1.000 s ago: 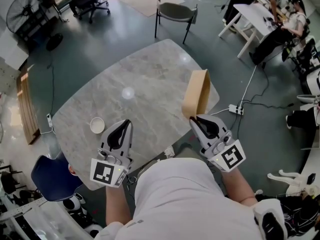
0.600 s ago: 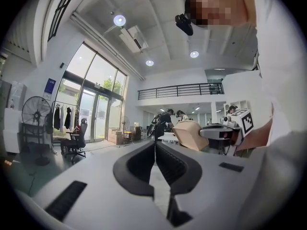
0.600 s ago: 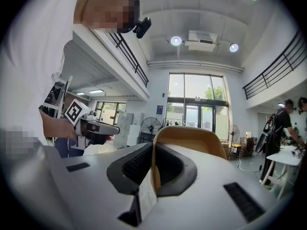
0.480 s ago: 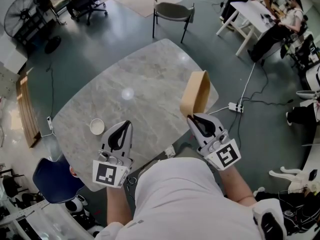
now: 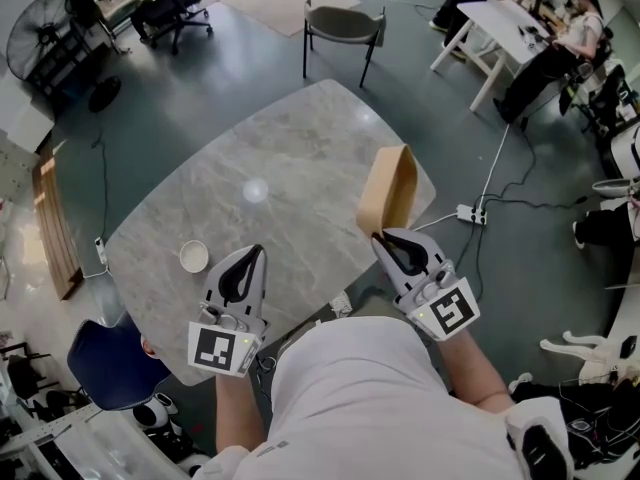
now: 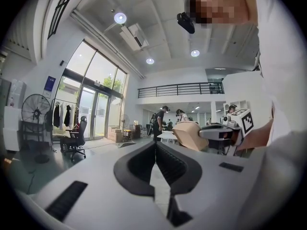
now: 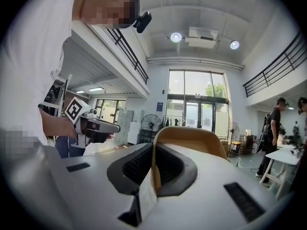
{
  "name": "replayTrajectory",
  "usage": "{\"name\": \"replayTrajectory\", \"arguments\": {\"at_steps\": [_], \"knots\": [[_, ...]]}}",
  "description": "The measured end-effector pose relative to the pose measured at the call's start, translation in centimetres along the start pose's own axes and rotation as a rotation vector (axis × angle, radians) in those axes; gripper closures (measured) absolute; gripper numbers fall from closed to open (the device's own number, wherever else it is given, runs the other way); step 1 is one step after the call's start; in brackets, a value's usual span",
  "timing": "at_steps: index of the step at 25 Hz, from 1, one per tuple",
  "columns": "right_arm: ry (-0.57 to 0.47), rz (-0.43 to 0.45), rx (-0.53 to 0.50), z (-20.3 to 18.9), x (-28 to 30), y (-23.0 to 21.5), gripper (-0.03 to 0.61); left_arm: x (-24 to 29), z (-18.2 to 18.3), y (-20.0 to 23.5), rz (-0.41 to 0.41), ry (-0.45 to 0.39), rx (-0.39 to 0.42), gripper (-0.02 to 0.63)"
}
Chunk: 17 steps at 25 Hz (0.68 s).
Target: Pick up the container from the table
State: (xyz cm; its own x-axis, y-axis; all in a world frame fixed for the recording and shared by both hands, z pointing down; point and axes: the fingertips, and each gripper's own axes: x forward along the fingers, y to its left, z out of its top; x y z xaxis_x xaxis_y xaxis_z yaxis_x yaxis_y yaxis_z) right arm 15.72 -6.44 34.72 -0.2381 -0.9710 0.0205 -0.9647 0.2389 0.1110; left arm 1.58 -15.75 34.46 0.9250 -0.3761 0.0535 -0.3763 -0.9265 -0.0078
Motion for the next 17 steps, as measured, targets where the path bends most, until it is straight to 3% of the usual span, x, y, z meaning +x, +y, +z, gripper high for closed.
{"name": "replayTrajectory", "arguments": {"at_steps": [17], "knots": [[0.016, 0.016, 0.004, -0.65, -0.48, 0.2, 0.555, -0.65, -0.79, -0.81, 0.013, 0.02, -0.014, 0.611]]}}
